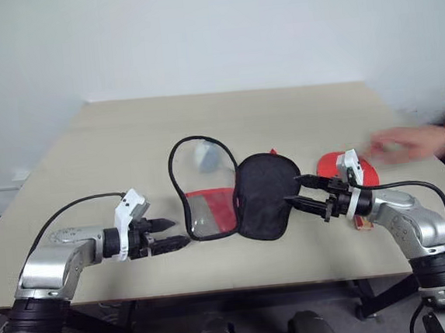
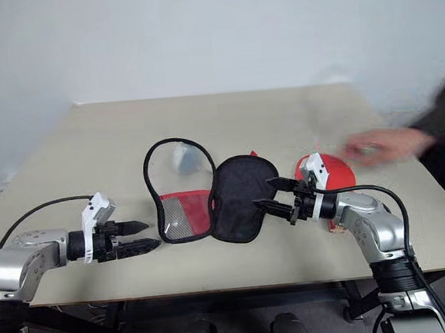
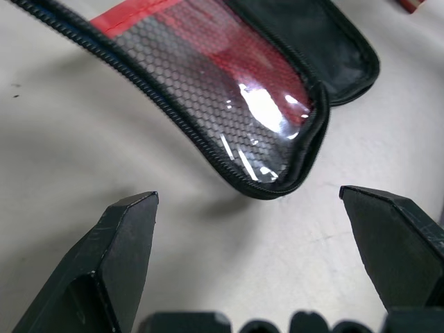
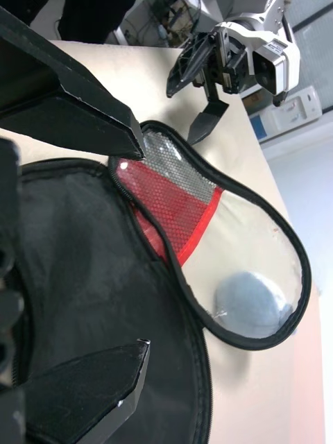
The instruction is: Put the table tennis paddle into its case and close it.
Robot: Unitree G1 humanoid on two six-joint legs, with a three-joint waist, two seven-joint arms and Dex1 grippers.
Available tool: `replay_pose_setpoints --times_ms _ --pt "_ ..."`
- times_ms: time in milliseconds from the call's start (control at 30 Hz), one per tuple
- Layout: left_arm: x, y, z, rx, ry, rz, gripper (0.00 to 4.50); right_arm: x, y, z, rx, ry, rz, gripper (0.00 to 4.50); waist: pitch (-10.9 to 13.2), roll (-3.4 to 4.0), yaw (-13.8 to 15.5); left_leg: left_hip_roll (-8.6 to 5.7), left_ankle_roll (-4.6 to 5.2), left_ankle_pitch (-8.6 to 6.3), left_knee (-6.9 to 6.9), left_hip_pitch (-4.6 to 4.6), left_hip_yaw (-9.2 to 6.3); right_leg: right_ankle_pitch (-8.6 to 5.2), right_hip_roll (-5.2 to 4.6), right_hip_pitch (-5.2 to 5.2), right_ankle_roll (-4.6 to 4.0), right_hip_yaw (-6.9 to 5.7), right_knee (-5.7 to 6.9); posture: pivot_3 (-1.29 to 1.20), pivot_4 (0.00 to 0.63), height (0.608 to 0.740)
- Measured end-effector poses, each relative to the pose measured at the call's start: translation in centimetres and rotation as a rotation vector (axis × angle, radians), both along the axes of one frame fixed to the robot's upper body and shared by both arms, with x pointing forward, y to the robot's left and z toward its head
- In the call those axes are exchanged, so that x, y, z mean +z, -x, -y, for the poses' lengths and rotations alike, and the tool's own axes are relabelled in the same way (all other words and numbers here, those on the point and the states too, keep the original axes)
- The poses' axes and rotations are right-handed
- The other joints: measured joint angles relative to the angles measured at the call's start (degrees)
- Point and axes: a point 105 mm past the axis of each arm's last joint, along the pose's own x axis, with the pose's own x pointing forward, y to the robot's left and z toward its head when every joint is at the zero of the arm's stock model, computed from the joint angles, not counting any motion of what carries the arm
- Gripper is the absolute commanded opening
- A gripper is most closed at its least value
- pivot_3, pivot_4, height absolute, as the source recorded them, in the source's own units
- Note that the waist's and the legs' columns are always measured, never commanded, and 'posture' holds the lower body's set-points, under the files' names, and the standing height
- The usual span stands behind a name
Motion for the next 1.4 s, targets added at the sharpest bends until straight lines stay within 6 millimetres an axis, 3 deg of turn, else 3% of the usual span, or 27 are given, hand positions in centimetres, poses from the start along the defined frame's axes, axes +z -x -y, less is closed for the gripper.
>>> replay_pose_setpoints --times_ms 167,333,633,867,1000,1167,1400 --pt "0.1 -0.2 0.1 0.009 -0.001 0.006 4.50 -0.1 -0.1 0.0 -0.004 0.002 0.002 4.47 0.00 0.00 0.02 0.00 0.00 0.00 0.00 0.00 0.00 0.00 0.00 0.01 0.00 -0.01 0.00 0.00 0.000 0.740" --pt "0.7 -1.3 1.5 -0.024 0.034 0.031 4.50 -0.3 -0.5 0.8 -0.075 0.003 -0.006 4.47 -0.01 -0.02 0.01 0.00 0.00 0.00 0.01 -0.01 0.00 0.00 0.00 0.02 0.00 -0.01 0.00 0.00 0.000 0.740" --pt "0.4 -2.0 2.9 -0.094 0.061 0.007 4.50 -0.7 -2.2 4.3 -0.304 0.080 -0.027 4.47 -0.01 -0.03 0.20 -0.02 0.01 0.01 0.05 -0.01 0.00 0.00 0.00 0.05 0.00 0.00 -0.02 0.00 0.000 0.740" --pt "1.1 -2.6 4.0 -0.159 0.065 0.029 4.50 -1.3 -2.9 9.1 -0.517 0.193 -0.096 4.47 -0.01 -0.03 0.37 -0.01 0.01 0.01 0.07 -0.02 0.00 0.00 0.01 0.02 0.00 0.03 0.00 0.00 0.000 0.740" --pt "1.1 -2.6 4.3 -0.172 0.072 0.031 4.50 -1.9 -2.6 11.2 -0.605 0.231 -0.133 4.47 -0.01 -0.05 0.37 -0.02 0.02 0.01 0.08 -0.02 0.00 0.00 0.01 0.04 0.00 0.03 -0.02 0.00 0.000 0.740" --pt "1.0 -2.5 4.5 -0.188 0.075 0.022 4.50 -5.3 -0.8 12.7 -0.676 0.298 -0.291 4.47 0.00 -0.06 0.38 -0.02 0.02 0.01 0.10 -0.03 0.01 0.00 0.01 0.04 0.00 0.06 -0.02 0.00 0.000 0.740" --pt "1.6 -2.0 4.7 -0.225 0.069 0.038 4.50 -5.7 0.3 13.8 -0.719 0.316 -0.354 4.47 0.00 -0.08 0.36 -0.02 0.02 0.01 0.13 -0.02 0.01 0.00 0.01 0.05 0.00 0.07 -0.01 0.00 0.000 0.740"
